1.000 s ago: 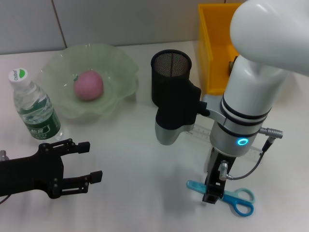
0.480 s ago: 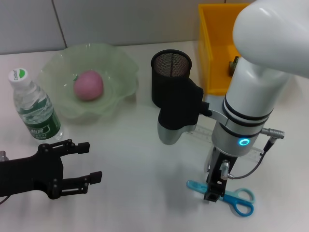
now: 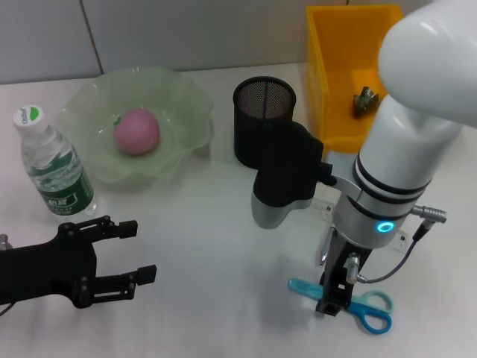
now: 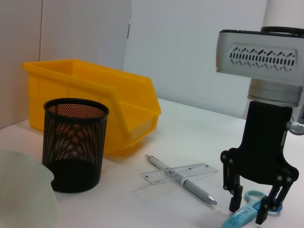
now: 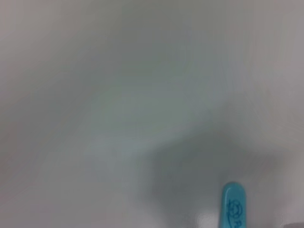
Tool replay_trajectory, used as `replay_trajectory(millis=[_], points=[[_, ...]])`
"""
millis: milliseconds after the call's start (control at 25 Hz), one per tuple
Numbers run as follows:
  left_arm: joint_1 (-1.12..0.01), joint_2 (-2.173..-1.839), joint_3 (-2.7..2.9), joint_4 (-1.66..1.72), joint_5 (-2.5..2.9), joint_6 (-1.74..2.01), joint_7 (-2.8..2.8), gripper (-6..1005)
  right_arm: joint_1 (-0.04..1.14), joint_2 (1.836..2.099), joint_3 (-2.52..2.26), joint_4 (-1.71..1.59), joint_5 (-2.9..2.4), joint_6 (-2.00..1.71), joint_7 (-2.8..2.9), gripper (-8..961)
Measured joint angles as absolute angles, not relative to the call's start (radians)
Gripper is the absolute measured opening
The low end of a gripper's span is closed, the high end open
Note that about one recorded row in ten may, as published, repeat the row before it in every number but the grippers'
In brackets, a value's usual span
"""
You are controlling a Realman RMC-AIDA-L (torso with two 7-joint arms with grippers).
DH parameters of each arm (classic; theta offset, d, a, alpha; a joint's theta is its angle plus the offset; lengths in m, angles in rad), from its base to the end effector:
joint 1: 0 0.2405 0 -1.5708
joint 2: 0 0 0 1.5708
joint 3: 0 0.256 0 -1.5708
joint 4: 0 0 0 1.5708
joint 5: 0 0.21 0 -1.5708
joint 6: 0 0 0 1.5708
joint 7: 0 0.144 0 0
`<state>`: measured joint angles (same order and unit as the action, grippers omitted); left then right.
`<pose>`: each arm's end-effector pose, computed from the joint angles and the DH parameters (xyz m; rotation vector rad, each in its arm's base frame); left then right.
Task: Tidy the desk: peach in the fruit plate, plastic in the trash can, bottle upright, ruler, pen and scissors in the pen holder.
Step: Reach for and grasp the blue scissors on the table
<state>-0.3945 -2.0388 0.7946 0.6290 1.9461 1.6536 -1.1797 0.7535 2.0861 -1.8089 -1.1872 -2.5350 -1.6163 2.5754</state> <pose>-0.2941 0.2809 0.0000 -2.8189 -0.4691 -0.6831 0.1566 0.3129 -0.0762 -2.8446 0.5657 -1.0237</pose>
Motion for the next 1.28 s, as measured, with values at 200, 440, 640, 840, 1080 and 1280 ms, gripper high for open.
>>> replay_trajectory(millis=[200,440,640,840,1080,1280], points=[[-0.394,-2.037,0.795,0.630,1.946,1.654,-1.180,814,0.718,2.088,-1.823,-1.237,-2.579,-1.618,2.576,391],[-0.394,-2.037,0.795,0.629,1.946,1.652,-1.180,814,0.699,2.088,-1.833,-1.273,-2.596,-1.626,2.584,391],[-0.394,-2.037,0.795,0.630,1.946,1.652,-1.182,814,0.686,2.088,-1.834,-1.291,-2.596,-1.637,2.586,391],[-0.394,-2.037,0.795,0.631,1.945,1.652,-1.182,814,0.670,2.090,-1.858,-1.321,-2.599,-1.643,2.602,390],[-0.394,-2.037,0.795,0.631,1.945,1.652,-1.182,815,0.664,2.088,-1.874,-1.325,-2.612,-1.637,2.612,389],[-0.395,-2.036,0.795,0.632,1.947,1.650,-1.183,815,0.664,2.089,-1.874,-1.325,-2.614,-1.626,2.612,389]])
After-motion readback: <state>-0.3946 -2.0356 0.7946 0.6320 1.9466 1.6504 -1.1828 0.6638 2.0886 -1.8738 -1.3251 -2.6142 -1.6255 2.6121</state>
